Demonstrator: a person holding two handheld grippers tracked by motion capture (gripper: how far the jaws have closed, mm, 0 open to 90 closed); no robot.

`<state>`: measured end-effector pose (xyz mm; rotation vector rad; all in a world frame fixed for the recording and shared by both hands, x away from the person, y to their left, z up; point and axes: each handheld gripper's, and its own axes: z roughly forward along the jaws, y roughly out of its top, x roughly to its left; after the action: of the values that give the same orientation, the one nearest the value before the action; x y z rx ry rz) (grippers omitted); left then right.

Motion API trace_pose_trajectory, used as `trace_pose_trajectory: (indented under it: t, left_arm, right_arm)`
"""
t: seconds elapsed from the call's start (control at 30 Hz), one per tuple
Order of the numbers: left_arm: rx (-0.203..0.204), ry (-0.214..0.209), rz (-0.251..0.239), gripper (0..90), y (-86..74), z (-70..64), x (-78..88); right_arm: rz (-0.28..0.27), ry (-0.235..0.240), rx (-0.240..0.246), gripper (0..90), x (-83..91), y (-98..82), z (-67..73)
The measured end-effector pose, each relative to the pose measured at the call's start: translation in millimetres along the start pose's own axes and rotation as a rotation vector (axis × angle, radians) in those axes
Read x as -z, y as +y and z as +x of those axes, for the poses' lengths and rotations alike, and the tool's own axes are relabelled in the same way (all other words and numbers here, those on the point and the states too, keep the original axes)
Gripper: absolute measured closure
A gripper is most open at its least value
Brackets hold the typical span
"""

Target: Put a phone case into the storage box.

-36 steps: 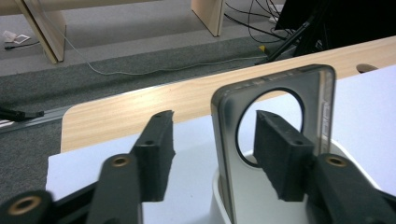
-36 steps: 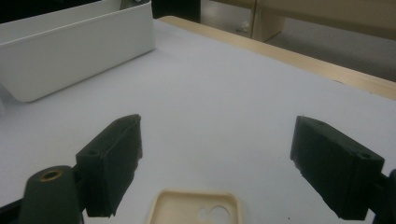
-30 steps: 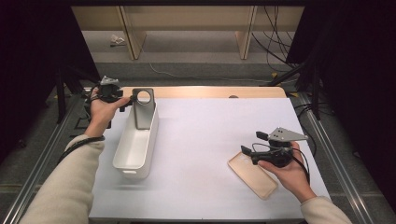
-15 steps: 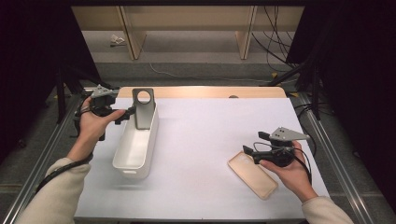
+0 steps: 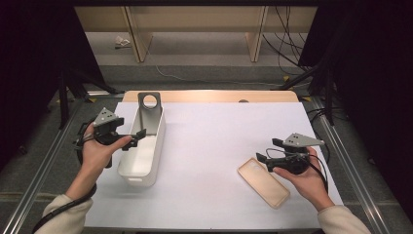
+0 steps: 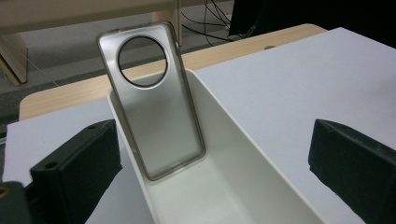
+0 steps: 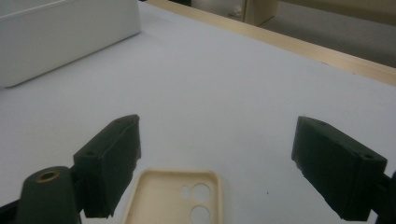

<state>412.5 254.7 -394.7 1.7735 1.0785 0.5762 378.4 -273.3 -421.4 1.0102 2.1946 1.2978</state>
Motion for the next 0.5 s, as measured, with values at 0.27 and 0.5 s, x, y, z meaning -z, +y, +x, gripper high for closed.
trace_pose_trajectory:
  t: [0.27,0.5]
  left_arm:
    - [-0.023,-0.048,-0.016,2.2,-17.4,-19.8,5.1]
    - [-0.040,-0.103,-0.026,4.0,-26.9,-37.6,10.2]
  right_arm:
    - [0.019,0.004,0.005,16.6,0.1,-1.6,-1.7]
    - [0.025,0.014,0.011,16.6,-0.4,-1.3,-0.5]
